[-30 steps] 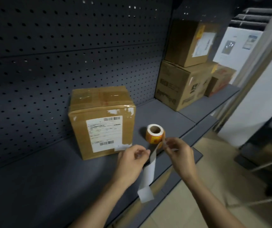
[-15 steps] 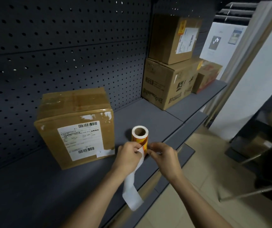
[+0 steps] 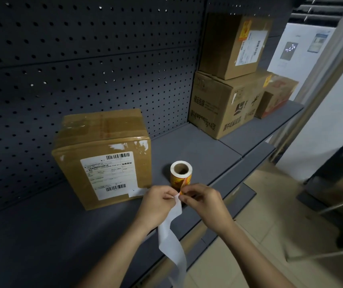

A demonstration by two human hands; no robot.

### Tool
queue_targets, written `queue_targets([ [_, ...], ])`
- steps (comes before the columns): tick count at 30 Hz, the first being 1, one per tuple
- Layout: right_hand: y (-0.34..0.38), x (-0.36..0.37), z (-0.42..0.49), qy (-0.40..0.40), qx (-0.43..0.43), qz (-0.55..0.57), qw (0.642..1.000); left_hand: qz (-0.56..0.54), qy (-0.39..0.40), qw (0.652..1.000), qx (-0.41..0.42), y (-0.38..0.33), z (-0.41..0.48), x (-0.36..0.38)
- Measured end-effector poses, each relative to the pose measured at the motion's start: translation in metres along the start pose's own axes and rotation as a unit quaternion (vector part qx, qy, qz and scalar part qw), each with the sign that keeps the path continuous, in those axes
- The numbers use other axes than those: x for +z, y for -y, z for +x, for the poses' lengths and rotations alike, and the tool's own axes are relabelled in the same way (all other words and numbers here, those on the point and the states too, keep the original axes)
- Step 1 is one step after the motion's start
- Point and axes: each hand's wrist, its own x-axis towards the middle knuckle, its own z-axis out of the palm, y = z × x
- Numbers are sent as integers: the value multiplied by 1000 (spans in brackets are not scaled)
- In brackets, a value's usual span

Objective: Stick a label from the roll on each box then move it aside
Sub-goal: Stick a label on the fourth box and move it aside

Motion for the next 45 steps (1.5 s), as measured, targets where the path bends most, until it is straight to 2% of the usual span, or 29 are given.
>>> queue_targets([
  [5,5,5,2,32,-11,5,999,-29,10,1000,-7,6,-1,-9],
  [9,7,7,3,46,-22,4,999,-29,31,999,22,8,-3,-16],
  [25,18,8,-3,62,25,34,997,11,22,998,65,11,-10,-18],
  [36,16,-4,-7,-72,106,55,990,49,-95,994,4,9,-19,-22],
  [45,19,-20,-6,-153,118,48,980,114,-117,986,16,-1,-28,-27],
])
